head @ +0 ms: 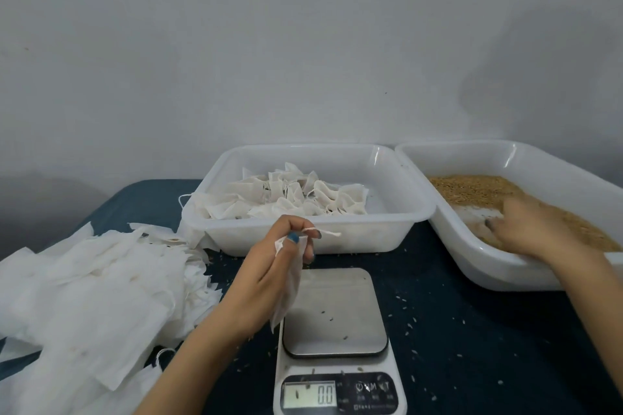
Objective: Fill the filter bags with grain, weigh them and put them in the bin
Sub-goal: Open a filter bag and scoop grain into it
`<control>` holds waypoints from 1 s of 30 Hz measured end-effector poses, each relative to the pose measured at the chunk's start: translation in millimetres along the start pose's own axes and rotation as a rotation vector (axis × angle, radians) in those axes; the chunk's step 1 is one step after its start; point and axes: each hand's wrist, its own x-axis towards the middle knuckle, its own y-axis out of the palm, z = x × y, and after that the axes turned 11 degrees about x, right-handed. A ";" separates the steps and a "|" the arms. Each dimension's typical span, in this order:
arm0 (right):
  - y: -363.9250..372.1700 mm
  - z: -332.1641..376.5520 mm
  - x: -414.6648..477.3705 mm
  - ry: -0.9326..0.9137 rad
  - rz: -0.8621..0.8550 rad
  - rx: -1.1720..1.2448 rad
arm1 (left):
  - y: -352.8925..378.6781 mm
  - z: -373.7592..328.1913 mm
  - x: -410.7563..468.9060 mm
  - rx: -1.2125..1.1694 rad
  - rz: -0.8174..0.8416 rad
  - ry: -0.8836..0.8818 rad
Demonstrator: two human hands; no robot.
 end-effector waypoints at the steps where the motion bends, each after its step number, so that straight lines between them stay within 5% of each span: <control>1: 1.1 9.9 -7.8 -0.096 -0.131 0.057 | 0.9 -0.3 0.9 0.011 0.011 0.005; 4: 3.9 57.4 -45.7 -0.471 -0.264 0.440 | 5.3 -5.4 6.9 -0.006 0.079 0.015; 9: 29.4 118.8 -99.5 -0.755 0.263 0.766 | 14.1 -17.1 18.2 0.054 0.108 0.110; 15: 55.6 120.1 -111.3 -0.676 0.499 1.140 | 20.1 -14.5 11.7 -0.234 0.086 0.053; 21: 74.1 118.5 -115.7 -0.556 0.356 1.262 | 32.2 -15.0 7.7 -0.234 0.155 0.087; 30: 90.1 114.8 -114.2 -0.534 0.190 0.971 | 26.3 16.7 3.1 -0.140 0.075 -0.061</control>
